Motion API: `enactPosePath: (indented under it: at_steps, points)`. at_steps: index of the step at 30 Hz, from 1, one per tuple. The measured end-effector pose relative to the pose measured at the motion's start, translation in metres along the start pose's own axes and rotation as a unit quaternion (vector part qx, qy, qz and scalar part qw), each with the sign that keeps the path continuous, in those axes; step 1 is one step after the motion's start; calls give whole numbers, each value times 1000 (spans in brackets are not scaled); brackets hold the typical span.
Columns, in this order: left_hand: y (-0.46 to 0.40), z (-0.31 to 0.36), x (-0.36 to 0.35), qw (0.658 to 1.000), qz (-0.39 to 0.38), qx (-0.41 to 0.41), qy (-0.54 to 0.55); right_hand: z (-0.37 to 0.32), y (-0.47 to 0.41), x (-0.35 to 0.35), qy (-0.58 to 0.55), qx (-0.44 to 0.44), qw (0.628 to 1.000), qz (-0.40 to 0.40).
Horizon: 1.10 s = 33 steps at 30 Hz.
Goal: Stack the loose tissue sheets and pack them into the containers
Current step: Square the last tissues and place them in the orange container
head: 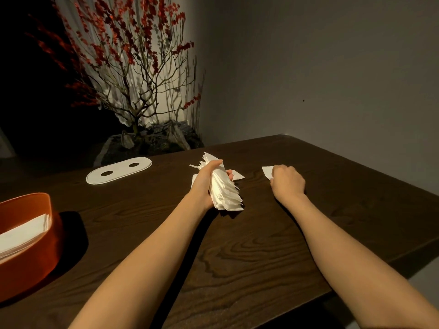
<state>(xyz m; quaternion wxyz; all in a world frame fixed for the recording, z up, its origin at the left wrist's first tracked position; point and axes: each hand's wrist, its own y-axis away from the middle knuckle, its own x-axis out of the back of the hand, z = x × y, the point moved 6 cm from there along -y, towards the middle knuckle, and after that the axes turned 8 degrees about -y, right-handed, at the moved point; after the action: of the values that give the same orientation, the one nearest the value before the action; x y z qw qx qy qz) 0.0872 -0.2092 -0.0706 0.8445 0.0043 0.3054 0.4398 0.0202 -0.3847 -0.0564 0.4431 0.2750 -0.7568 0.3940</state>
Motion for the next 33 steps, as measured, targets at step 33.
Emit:
enactPosePath:
  at_steps: [33]
  points:
    - [13, 33, 67, 995, 100, -23, -11, -118, -2, -38, 17, 213, 946, -245]
